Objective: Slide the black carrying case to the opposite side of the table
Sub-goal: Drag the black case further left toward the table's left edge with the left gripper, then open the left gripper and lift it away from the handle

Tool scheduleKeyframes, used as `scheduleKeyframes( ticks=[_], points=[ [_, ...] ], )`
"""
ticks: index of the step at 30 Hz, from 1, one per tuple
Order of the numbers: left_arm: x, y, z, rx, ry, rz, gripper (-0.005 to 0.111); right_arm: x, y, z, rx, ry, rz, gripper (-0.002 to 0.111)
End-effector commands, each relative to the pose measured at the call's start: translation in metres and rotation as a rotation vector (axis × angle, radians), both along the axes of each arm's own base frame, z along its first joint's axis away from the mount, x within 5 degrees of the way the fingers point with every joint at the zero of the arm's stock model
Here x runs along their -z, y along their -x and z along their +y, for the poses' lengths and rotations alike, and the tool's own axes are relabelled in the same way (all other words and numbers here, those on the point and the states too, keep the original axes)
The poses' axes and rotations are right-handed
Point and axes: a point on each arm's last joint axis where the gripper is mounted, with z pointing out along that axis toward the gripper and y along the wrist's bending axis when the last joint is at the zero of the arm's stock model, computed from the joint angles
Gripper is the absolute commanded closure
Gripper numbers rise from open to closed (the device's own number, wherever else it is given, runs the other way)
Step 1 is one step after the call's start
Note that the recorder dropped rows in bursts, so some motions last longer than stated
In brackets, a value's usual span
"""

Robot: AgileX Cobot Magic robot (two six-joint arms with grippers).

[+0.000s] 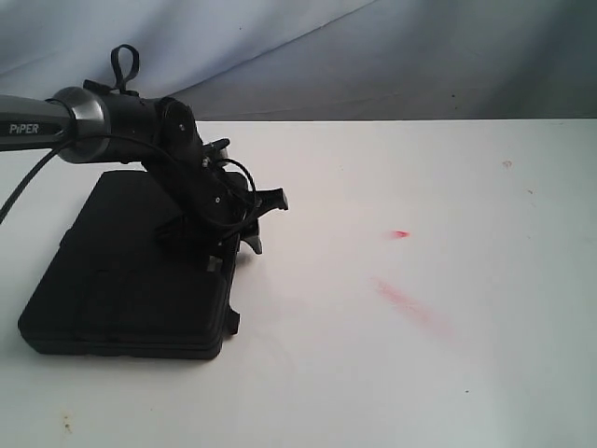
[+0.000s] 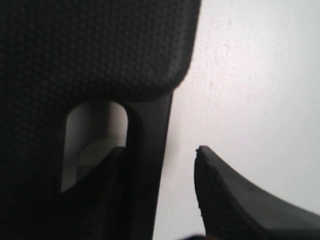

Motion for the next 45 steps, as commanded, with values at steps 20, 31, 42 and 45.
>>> scheduleKeyframes(
  ticks=[20, 31, 42, 45],
  points=[
    [-0.024, -0.007, -0.001, 0.125, -0.231, -0.037, 0.064, 0.000, 0.000, 0.000, -0.001, 0.003, -0.011, 0.108],
    [-0.098, 0.002, 0.001, 0.166, -0.247, -0.199, 0.064, 0.000, 0.000, 0.000, -0.001, 0.003, -0.011, 0.108],
    [-0.154, 0.055, 0.050, 0.139, -0.173, -0.415, 0.093, 0.000, 0.000, 0.000, -0.001, 0.003, -0.011, 0.108],
    [-0.160, 0.075, 0.073, 0.102, -0.165, -0.456, 0.106, 0.000, 0.000, 0.000, -0.001, 0.003, -0.011, 0.108]
  ],
)
